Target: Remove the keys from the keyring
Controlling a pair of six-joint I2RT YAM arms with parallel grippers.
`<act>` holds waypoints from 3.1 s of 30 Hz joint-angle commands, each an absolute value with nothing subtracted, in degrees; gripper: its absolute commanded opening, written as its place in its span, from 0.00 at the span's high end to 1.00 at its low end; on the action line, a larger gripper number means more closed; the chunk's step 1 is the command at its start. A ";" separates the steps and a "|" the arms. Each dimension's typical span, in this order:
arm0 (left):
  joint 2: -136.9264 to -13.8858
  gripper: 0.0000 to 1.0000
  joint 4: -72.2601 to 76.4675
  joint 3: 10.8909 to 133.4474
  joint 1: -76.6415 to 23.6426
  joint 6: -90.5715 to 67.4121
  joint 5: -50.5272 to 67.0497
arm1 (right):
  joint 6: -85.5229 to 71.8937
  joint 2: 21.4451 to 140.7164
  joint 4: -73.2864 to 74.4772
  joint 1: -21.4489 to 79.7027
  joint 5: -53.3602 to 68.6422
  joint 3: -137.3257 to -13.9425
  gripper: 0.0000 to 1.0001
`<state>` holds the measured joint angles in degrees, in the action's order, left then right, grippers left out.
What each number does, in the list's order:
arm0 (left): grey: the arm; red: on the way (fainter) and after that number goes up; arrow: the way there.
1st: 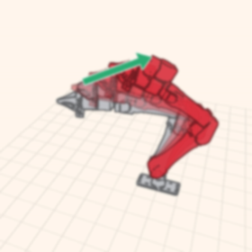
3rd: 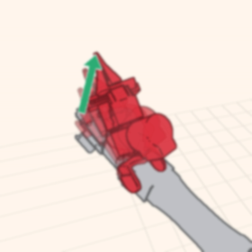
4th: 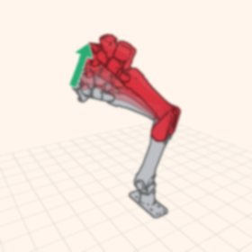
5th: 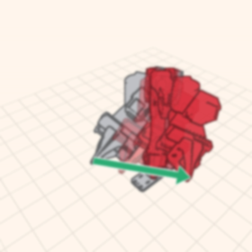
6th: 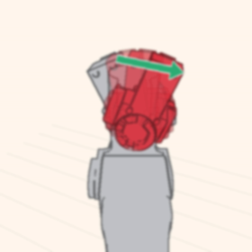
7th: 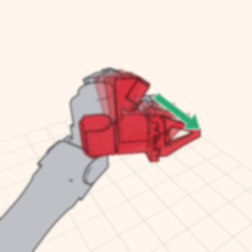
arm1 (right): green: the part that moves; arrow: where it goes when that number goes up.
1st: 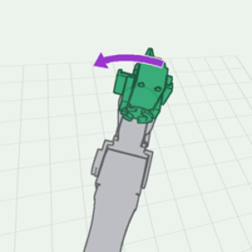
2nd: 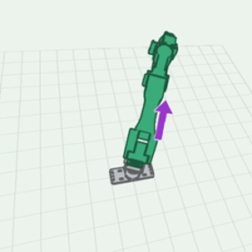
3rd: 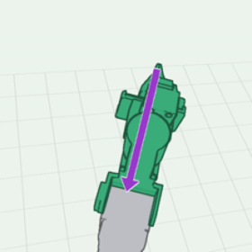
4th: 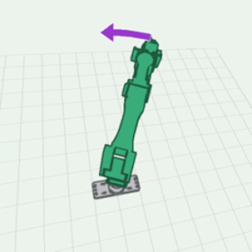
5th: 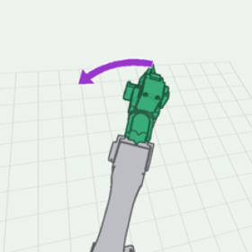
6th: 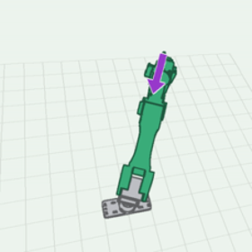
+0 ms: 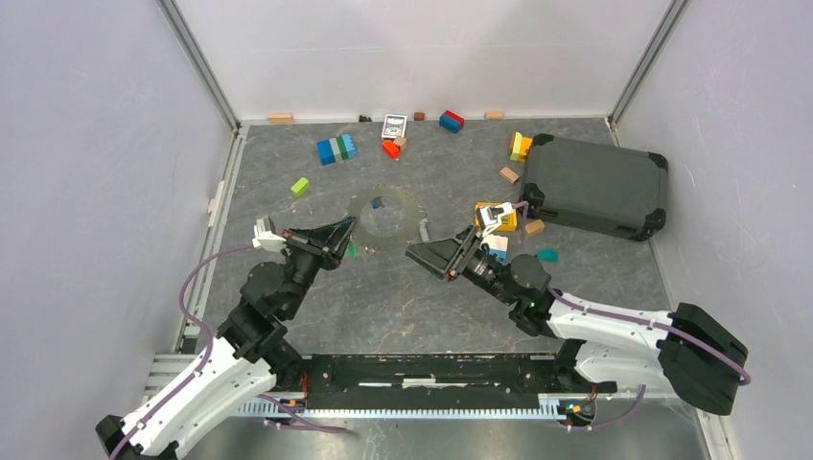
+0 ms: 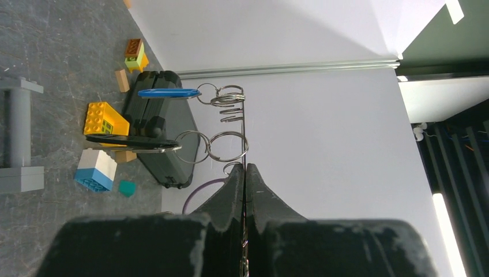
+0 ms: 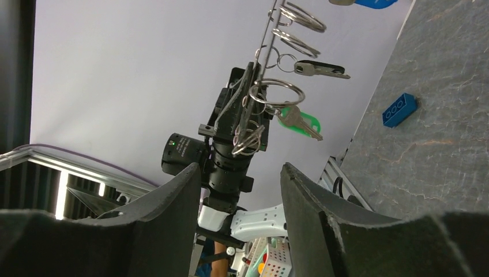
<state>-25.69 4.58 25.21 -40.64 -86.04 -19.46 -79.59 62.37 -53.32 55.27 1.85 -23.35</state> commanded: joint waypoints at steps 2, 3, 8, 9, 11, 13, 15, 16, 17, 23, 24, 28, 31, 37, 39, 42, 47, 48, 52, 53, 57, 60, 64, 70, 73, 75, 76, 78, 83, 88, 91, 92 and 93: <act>-24.72 0.98 10.31 24.90 -40.82 -88.90 -20.86 | -80.33 64.78 -58.61 56.44 -1.99 -26.76 0.44; -24.55 0.98 10.37 24.68 -40.87 -89.07 -20.75 | -80.17 65.22 -58.77 56.43 -2.36 -27.09 0.45; -23.25 0.98 10.63 23.64 -40.80 -89.21 -20.26 | -79.36 67.81 -59.35 56.47 -3.67 -29.61 0.48; -23.01 0.98 10.59 23.56 -40.88 -89.21 -20.14 | -79.21 68.29 -59.73 56.49 -3.76 -30.08 0.49; -22.70 0.98 10.51 23.25 -40.89 -89.12 -19.89 | -79.11 69.61 -60.36 56.49 -3.70 -31.07 0.51; -21.67 0.98 10.58 22.69 -40.81 -89.32 -20.36 | -79.35 70.54 -61.13 56.51 -3.60 -31.63 0.55; -20.73 0.98 10.40 22.54 -40.81 -88.55 -20.37 | -79.37 70.95 -60.99 56.51 -4.03 -31.73 0.58; -20.50 0.98 10.08 22.65 -40.78 -88.19 -20.04 | -79.43 71.01 -60.70 56.47 -4.21 -31.79 0.60; -20.56 0.98 9.90 22.80 -40.81 -87.82 -19.64 | -79.39 71.17 -60.58 56.49 -4.30 -31.83 0.62; -19.85 0.98 9.63 22.35 -40.85 -86.33 -17.34 | -78.97 71.55 -60.93 56.45 -4.65 -32.00 0.86; -19.53 0.98 9.50 22.11 -40.84 -86.23 -17.24 | -78.67 71.39 -60.70 56.43 -4.90 -32.03 0.90; -17.94 0.89 7.43 21.80 -40.80 -84.99 -16.96 | -77.74 70.11 -59.15 56.05 -5.18 -31.61 1.00; -16.30 0.69 4.91 22.21 -40.86 -83.05 -17.06 | -77.40 68.26 -57.54 55.40 -5.19 -30.74 1.00; -12.01 0.31 -5.40 25.05 -40.83 -76.73 -17.90 | -76.96 62.58 -52.57 52.69 -3.99 -28.23 1.00; -10.87 0.27 -8.33 26.10 -40.85 -74.22 -18.30 | -76.66 60.47 -49.88 51.76 -2.60 -27.82 1.00; -9.95 0.25 -12.74 28.48 -40.83 -69.01 -19.07 | -75.50 57.54 -43.88 50.06 1.46 -27.99 1.00; -12.02 0.25 -14.78 33.32 -40.79 -58.55 -15.78 | -69.88 54.08 -29.60 47.41 11.20 -30.94 1.00; -12.85 0.25 -14.85 34.43 -40.82 -56.84 -14.21 | -68.90 53.57 -27.09 47.14 12.42 -31.37 1.00; -17.89 0.27 -15.37 37.87 -40.85 -51.19 -7.90 | -66.14 52.41 -21.75 46.52 18.52 -32.59 1.00; -19.01 0.28 -15.49 38.52 -40.79 -50.01 -6.62 | -65.90 52.22 -21.29 46.49 19.99 -32.68 1.00; -22.36 0.31 -16.04 39.30 -40.83 -47.67 -2.26 | -64.82 51.23 -19.37 46.41 23.84 -33.55 1.00; -23.26 0.34 -16.30 38.82 -40.79 -47.05 -0.52 | -64.55 50.71 -18.87 46.23 25.88 -33.99 1.00; -22.78 0.37 -16.74 37.80 -40.87 -46.93 1.61 | -64.46 50.05 -18.17 45.90 27.44 -34.55 1.00; -21.89 0.40 -16.74 36.93 -40.84 -46.71 5.07 | -64.52 49.83 -17.98 45.53 28.92 -34.80 1.00; -21.85 0.42 -16.77 36.49 -40.82 -46.85 7.18 | -64.43 49.39 -17.88 45.44 28.96 -34.89 1.00; -21.80 0.43 -16.77 36.05 -40.87 -46.91 7.72 | -64.52 49.21 -17.82 45.37 29.30 -35.02 1.00; -21.71 0.43 -16.79 35.65 -40.84 -46.88 7.71 | -64.56 49.22 -17.85 45.37 29.59 -35.11 1.00; -21.56 0.44 -16.61 35.28 -40.78 -47.02 7.74 | -64.51 49.17 -17.83 45.35 30.14 -35.22 1.00; -22.00 0.45 -16.85 35.41 -40.78 -46.63 7.49 | -64.27 48.83 -17.44 45.26 31.12 -35.34 1.00; -22.19 0.46 -16.52 35.09 -40.79 -46.67 6.85 | -64.25 48.79 -17.20 45.22 32.25 -35.34 1.00; -22.86 0.49 -15.94 34.96 -40.83 -46.68 7.50 | -64.28 48.70 -17.17 45.26 32.77 -35.16 1.00; -23.22 0.50 -15.70 34.97 -40.84 -46.67 7.84 | -64.33 48.59 -17.18 45.29 32.86 -35.08 1.00; -23.41 0.52 -15.48 34.85 -40.83 -46.67 8.22 | -64.26 48.55 -17.21 45.26 32.99 -35.07 1.00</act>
